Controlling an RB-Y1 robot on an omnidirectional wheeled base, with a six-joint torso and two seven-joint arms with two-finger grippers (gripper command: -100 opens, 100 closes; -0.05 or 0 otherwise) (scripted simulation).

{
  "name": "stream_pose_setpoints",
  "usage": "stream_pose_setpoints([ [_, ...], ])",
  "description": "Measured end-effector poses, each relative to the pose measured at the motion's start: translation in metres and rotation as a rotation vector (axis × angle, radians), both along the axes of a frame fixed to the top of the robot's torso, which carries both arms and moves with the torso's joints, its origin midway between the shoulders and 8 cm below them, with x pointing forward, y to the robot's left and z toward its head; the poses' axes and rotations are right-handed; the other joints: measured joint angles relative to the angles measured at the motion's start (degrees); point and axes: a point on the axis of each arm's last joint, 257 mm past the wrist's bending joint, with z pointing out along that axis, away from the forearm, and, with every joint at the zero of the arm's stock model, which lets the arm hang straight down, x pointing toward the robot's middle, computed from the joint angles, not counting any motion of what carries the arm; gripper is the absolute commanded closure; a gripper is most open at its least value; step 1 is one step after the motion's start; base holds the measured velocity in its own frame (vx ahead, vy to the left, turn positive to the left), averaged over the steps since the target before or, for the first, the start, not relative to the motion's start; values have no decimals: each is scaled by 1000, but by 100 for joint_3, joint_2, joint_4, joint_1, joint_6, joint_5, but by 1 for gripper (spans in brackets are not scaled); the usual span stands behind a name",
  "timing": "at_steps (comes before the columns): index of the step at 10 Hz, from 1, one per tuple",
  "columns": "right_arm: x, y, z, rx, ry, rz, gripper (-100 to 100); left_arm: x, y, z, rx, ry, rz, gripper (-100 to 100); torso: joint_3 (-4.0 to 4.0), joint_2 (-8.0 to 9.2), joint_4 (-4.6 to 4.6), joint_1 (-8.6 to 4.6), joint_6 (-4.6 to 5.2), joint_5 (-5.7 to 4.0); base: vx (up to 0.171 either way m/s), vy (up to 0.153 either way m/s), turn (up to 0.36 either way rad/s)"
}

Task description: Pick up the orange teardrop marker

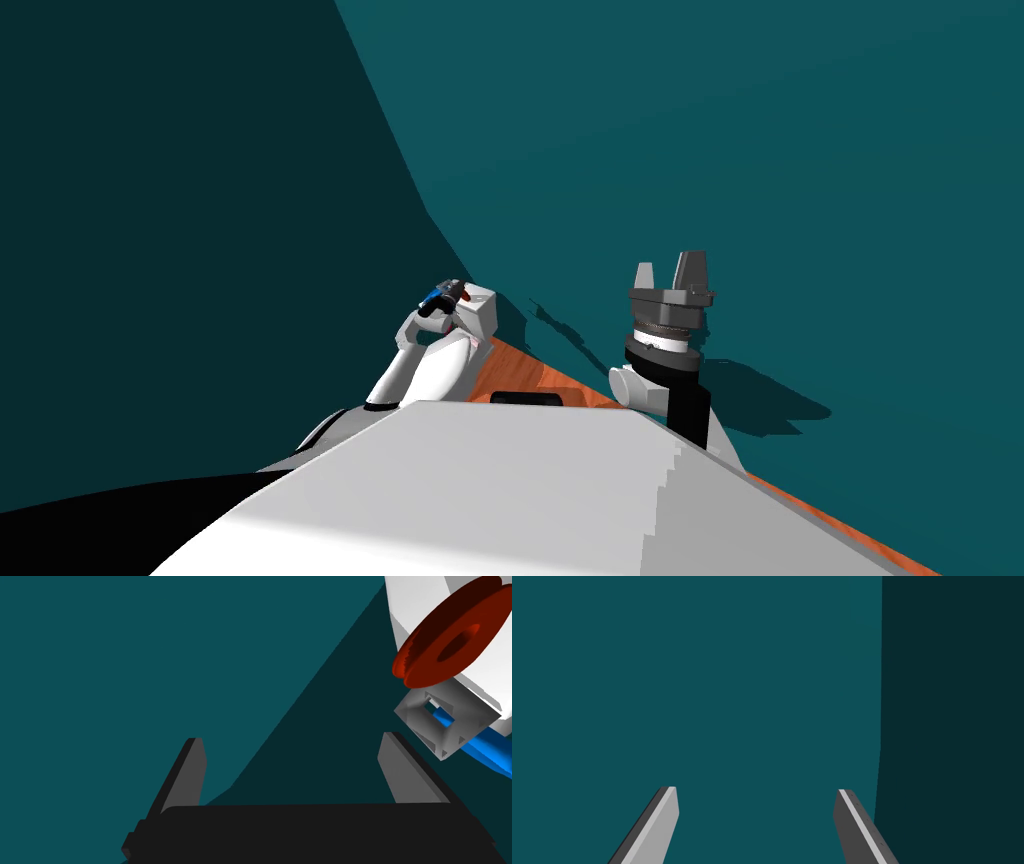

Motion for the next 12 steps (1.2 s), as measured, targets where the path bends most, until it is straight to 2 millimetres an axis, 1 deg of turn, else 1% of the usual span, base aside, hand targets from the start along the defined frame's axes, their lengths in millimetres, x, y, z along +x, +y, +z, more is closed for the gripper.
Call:
stream_pose_setpoints([
  [3, 0, 0, 0, 0, 0, 0, 0, 7, 23, -21, 53, 93, 37, -100, -2, -3, -1, 3, -3, 1, 14, -50, -64],
  [4, 0, 0, 0, 0, 0, 0, 0, 12, 32, -24, 76, 123, 51, -100, -4, -7, -1, -1, 0, 0, 20, -48, -40],
  [7, 0, 0, 0, 0, 0, 0, 0, 14, 60, -42, 124, 216, 93, -100, -6, -9, -3, 2, -3, 0, 27, -53, -62],
  [8, 0, 0, 0, 0, 0, 0, 0, 14, 75, -49, 145, 251, 111, -100, -6, -10, -3, 0, -2, 0, 25, -45, -25],
  [9, 0, 0, 0, 0, 0, 0, 0, 14, 83, -54, 158, 278, 124, -100, -5, -8, -3, 3, -3, 1, 37, -56, -71],
  [10, 0, 0, 0, 0, 0, 0, 0, 15, 97, -57, 177, 311, 143, -100, -7, -12, -3, 0, -1, 0, 41, -45, -34],
  [11, 0, 0, 0, 0, 0, 0, 0, 13, 105, -61, 189, 337, 155, -100, -8, -13, -3, 3, -4, 1, 48, -55, -66],
  [12, 0, 0, 0, 0, 0, 0, 0, 11, 123, -65, 205, 375, 177, -100, -9, -15, -4, 1, -3, 0, 40, -45, -25],
])
